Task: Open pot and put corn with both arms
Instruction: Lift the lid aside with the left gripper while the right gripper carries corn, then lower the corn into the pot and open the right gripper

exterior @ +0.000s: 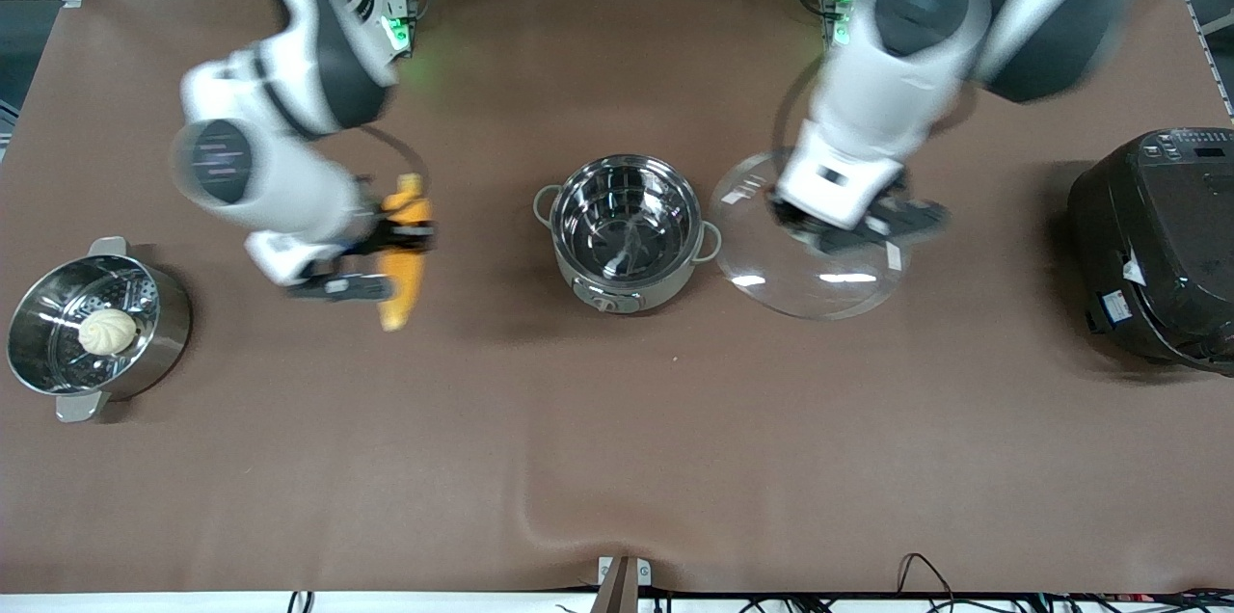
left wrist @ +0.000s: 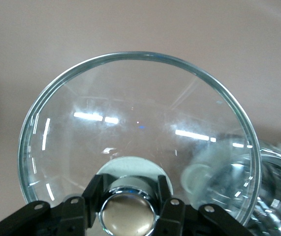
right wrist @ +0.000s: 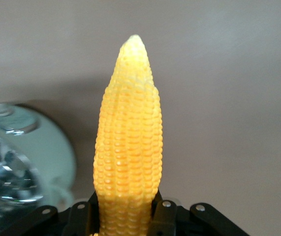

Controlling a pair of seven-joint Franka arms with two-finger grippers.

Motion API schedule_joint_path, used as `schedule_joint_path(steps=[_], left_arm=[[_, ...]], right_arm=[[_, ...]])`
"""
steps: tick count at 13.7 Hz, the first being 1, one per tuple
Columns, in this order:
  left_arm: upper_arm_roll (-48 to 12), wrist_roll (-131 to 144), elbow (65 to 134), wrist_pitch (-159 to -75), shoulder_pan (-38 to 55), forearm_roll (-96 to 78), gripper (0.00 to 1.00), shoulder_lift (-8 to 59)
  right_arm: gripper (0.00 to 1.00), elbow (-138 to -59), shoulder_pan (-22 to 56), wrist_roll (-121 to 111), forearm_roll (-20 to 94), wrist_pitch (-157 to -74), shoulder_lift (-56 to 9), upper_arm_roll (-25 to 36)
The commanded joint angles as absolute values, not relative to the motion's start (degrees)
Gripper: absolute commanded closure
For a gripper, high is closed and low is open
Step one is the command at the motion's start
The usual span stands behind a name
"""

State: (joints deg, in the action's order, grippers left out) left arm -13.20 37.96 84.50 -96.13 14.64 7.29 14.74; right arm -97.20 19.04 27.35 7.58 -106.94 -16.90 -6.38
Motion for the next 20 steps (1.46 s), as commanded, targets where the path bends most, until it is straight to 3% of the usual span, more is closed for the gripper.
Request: schedule_joint_path(steps=[1,4,7,9,12,14,15,20], left_arm=[[-14.0,29.2,88.5,-96.9,7.4,7.4,1.00,12.6],[-14.0,22.3,96.2,-103.6,0.6,7.2,1.00,11.2],[-13.9,17.4,112.4,-121.6,-3.9,7.3,1.00,8.1],[-13.9,16.9,118.7,-129.3,-5.0,7.4,1.00,8.6],[-13.8,16.8,122.4,-132.8,-5.4,7.7,1.00,11.3],[-13.7,16.8,124.7,-135.3,-6.7,8.3,1.00,12.9],[-13.7,16.8,125.5,-136.8,-7.2,8.3,1.00,13.8],[-13.6,17.0,129.5,-144.9,-7.7,8.3,1.00,18.4]], right_arm=[[1.00,-90.7,27.0,37.5,8.9,-109.8,-22.7,-5.6],[1.00,-90.1,34.7,46.9,8.2,-118.5,-25.5,-5.5],[1.00,-90.9,38.9,56.5,3.7,-120.3,-25.9,-5.4],[0.84,-91.2,41.1,57.4,3.8,-120.7,-27.8,-5.4],[0.66,-91.8,42.4,63.1,3.0,-121.6,-28.2,-5.3],[0.32,-92.2,42.5,63.4,3.0,-122.0,-28.2,-5.3],[0.20,-92.3,41.7,63.3,3.1,-122.5,-28.1,-5.3],[0.00,-92.9,39.3,63.4,3.2,-121.3,-26.7,-5.2]])
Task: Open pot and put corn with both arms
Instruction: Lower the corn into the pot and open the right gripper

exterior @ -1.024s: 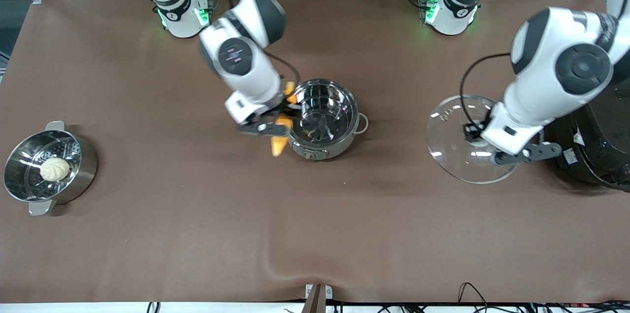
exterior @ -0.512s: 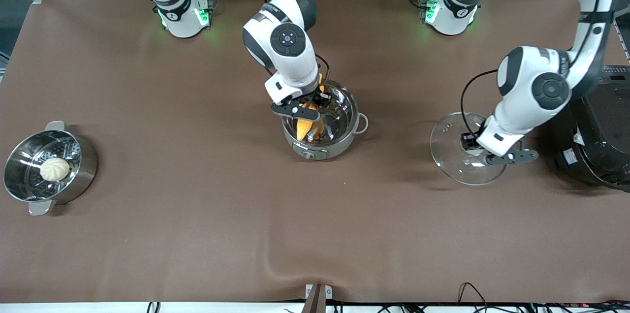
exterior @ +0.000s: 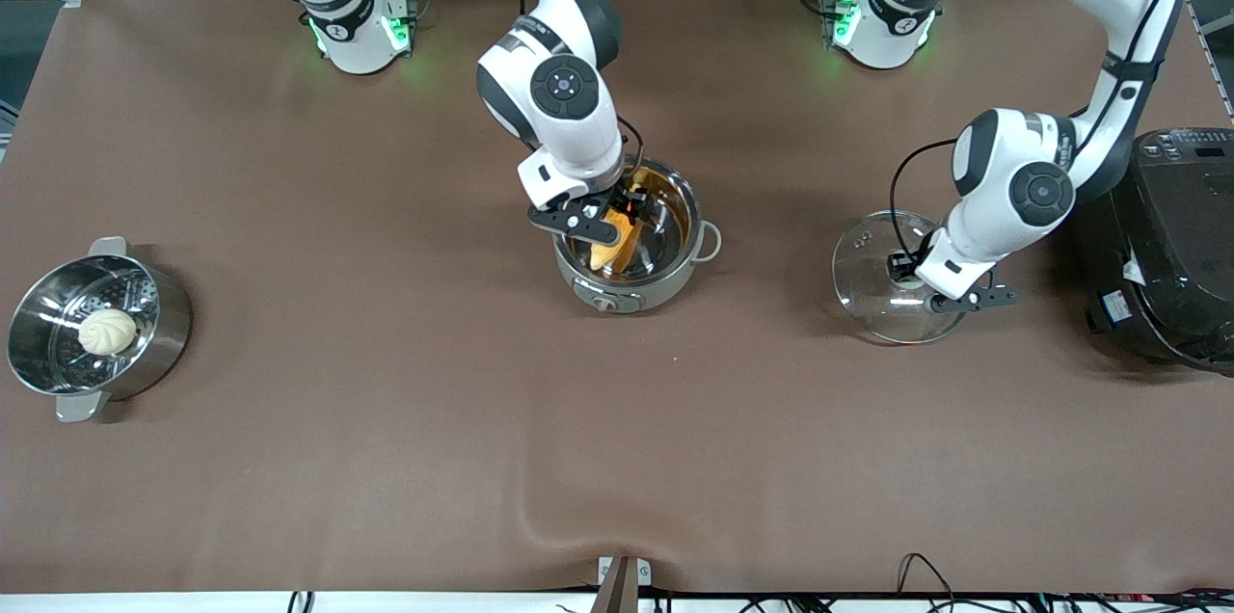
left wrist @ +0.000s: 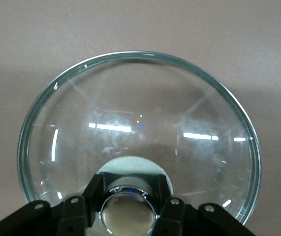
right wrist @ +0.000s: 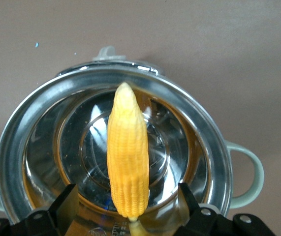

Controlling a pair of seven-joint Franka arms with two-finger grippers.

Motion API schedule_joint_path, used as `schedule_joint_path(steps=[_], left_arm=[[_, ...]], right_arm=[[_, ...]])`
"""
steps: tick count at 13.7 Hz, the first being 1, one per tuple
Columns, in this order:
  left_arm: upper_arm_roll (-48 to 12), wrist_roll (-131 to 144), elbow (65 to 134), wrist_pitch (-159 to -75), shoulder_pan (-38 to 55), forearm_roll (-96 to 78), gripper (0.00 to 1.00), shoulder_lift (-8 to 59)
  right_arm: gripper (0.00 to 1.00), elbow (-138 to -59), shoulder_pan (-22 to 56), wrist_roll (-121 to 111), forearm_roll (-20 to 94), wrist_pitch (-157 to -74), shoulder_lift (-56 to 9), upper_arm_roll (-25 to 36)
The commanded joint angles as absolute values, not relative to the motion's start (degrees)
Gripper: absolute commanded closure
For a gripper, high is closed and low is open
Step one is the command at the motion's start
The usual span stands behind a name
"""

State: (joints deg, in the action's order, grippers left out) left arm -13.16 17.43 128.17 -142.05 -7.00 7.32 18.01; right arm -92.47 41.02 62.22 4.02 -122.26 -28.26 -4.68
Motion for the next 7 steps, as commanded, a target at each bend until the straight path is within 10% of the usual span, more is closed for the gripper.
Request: schedule_joint_path(steps=[1,3,5,7], left_arm=[[-13.6,17.1,129.5,-144.9,-7.7,8.3,1.00,19.1],[-13.6,17.9,129.2,-144.8,-7.6,8.3,0.78,19.8],[-13.6,17.8,129.0,-144.6,-7.6,8.3,0.00,18.4],[-13.8,17.3,128.6,-144.0,-7.5,8.3,0.00,13.9]], right_arm=[[0.00,-93.7,36.7,62.4,3.2,-119.1,-24.4,-5.2],[0.00,-93.8,30.5,58.2,3.2,-117.0,-22.4,-5.2],[0.00,-93.9,23.0,50.7,3.2,-116.6,-21.6,-5.2],[0.00,-93.9,17.5,44.2,3.3,-114.4,-19.4,-5.4]])
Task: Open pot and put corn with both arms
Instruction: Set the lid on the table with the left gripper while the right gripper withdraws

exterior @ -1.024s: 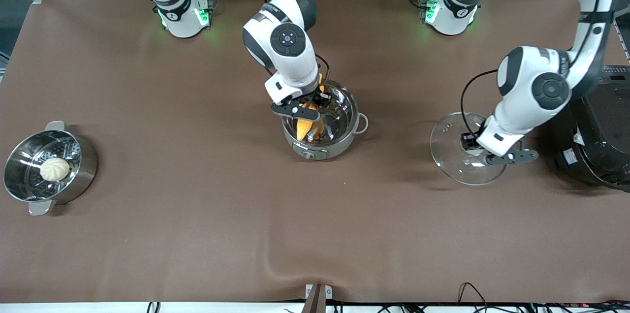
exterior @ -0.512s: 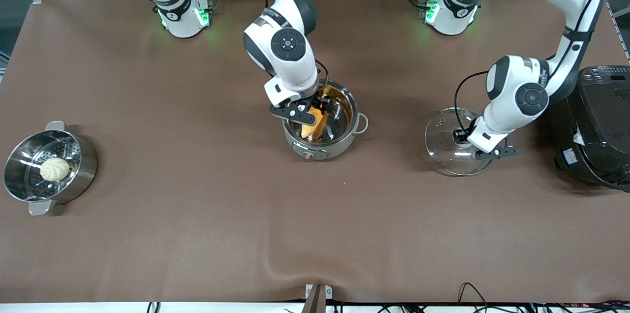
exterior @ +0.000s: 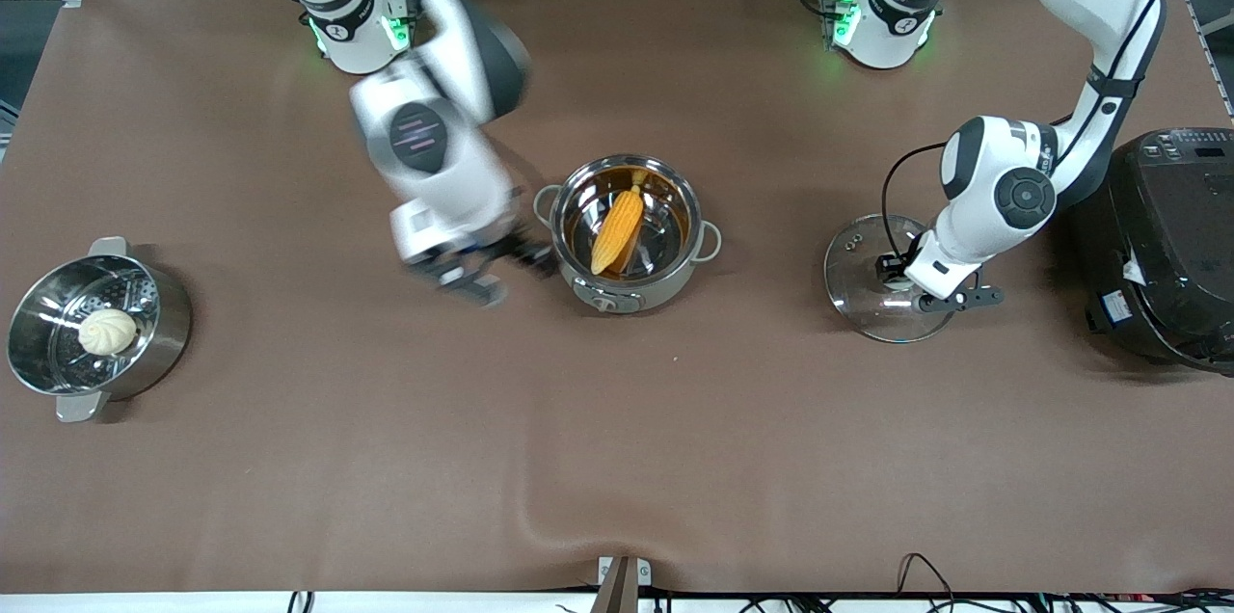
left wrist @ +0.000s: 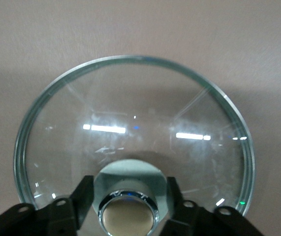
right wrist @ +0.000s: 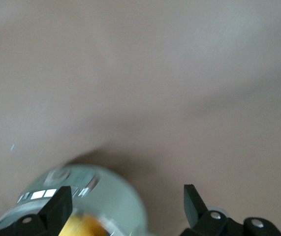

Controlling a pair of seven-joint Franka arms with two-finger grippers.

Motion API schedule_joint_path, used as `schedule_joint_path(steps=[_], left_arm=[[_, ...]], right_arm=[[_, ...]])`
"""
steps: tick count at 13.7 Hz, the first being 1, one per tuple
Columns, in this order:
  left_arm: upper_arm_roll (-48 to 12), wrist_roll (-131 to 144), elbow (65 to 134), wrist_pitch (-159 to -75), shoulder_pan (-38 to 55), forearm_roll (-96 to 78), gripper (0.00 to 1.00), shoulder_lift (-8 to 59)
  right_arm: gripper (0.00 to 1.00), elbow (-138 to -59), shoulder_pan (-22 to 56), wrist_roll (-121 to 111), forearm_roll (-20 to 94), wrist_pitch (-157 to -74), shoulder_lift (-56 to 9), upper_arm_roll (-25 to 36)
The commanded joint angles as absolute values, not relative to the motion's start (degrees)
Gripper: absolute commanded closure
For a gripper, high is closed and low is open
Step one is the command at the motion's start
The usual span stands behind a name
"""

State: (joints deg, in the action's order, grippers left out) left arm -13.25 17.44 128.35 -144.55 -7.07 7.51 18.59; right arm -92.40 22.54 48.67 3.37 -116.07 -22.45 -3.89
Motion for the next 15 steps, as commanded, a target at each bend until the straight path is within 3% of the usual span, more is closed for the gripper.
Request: schedule_joint_path(steps=[1,4,6,10,15], left_arm=[[-13.9,17.7,127.4,-142.6,-7.6,8.3,0.00,11.0],[-13.9,22.2,124.6,-139.6,-7.7,8.2,0.00,2.7],[-13.9,21.6,118.7,-132.1,-7.7,8.2,0.00,-0.2],[-14.5,19.9,96.3,-106.3,-6.9,7.6,0.00,0.5],[-14.3,16.2,85.7,-93.2,-7.7,3.1,0.00,1.1]], right_arm=[[0.00,-94.1,16.4,44.0,3.3,-114.1,-17.7,-5.3],[0.00,-95.0,9.9,39.1,4.1,-113.6,-13.3,-5.5],[0.00,-94.9,5.6,32.3,4.2,-110.0,-10.5,-5.4],[0.00,-94.0,1.5,17.2,3.1,-101.4,-4.8,-5.1],[0.00,-94.0,-4.1,2.7,1.2,-91.2,2.4,-5.2]])
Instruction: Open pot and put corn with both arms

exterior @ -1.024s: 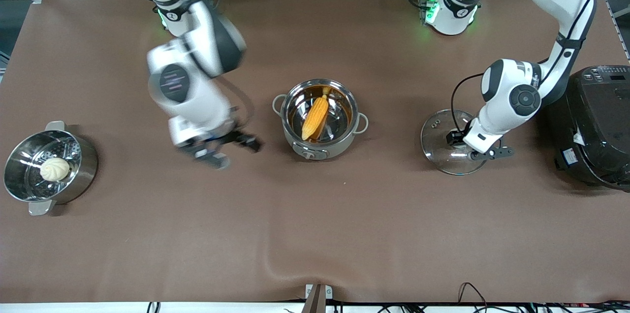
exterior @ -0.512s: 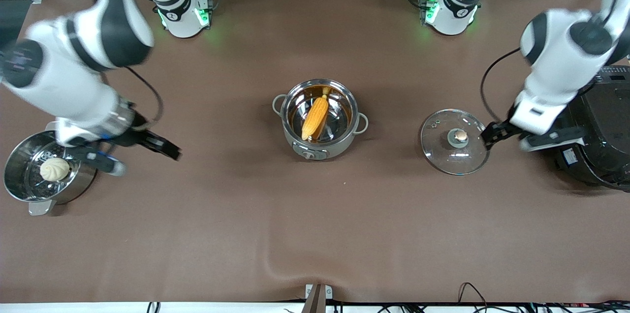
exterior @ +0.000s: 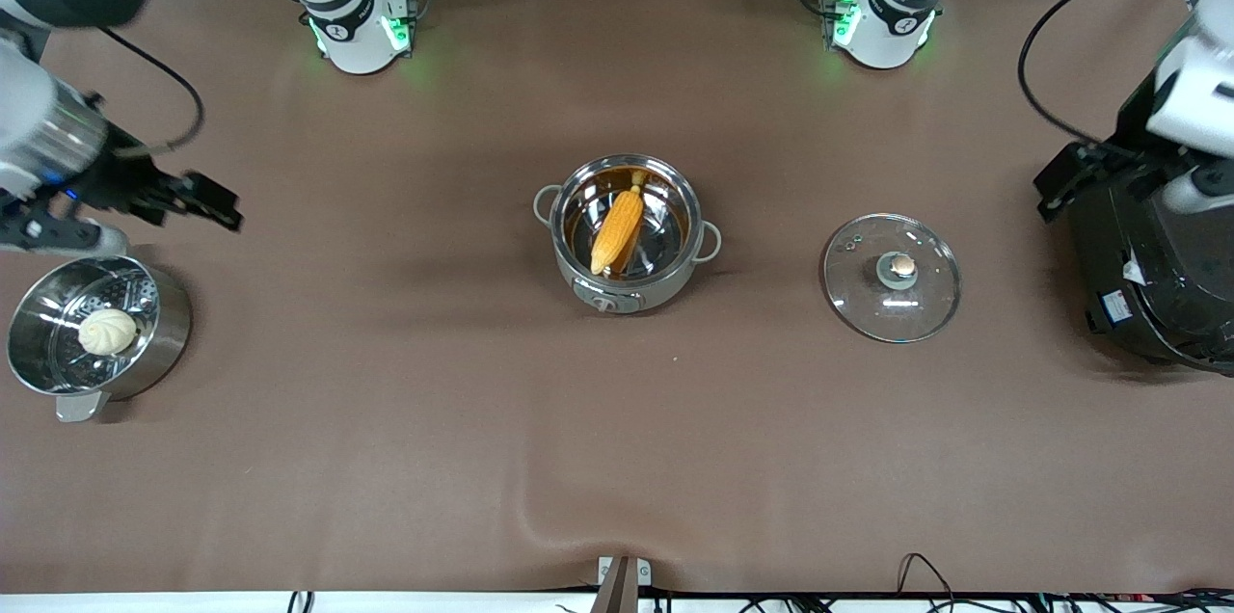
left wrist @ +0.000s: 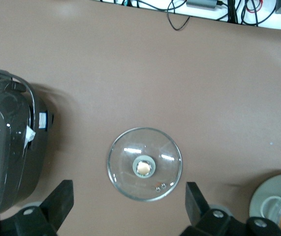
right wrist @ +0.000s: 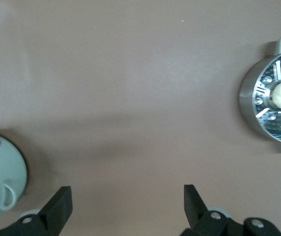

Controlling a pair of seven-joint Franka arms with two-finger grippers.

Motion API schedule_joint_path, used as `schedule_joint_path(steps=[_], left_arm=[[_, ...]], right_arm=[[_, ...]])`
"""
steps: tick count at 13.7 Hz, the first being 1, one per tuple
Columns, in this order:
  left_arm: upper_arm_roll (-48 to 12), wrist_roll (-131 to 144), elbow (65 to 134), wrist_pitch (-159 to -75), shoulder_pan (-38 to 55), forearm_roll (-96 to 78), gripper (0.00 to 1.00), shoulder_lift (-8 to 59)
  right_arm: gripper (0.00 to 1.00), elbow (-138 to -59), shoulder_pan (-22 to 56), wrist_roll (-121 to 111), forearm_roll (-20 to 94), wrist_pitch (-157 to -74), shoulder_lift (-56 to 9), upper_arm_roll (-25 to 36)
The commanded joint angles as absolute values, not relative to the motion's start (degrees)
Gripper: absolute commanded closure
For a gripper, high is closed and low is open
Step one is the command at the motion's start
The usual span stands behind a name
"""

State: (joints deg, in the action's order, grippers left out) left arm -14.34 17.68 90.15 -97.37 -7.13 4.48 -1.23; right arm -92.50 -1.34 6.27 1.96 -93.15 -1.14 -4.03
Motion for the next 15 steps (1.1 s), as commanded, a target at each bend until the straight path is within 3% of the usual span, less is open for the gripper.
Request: schedule_joint_path(steps=[1,5,8,15], left_arm=[[-14.2,16.0,84.6,-90.3,-7.9,3.0,0.00,0.6],[-13.3,9.3,83.5,-87.3,-8.5,2.9,0.00,0.3],[-3.4,6.0,83.8,-86.3,1.7,3.0,0.00,0.4],[-3.1,5.1,84.1,-83.2,1.8,-0.3,0.00,0.4]], right_arm=[[0.00,-94.0,-4.1,2.7,1.1,-90.2,3.5,-5.1],[0.00,-94.0,-4.3,2.6,0.7,-87.8,4.8,-4.9],[0.00,-88.4,-4.3,0.1,0.5,-81.2,4.2,-3.3],[0.00,-87.4,-5.7,0.2,1.6,-79.0,4.6,-3.3]])
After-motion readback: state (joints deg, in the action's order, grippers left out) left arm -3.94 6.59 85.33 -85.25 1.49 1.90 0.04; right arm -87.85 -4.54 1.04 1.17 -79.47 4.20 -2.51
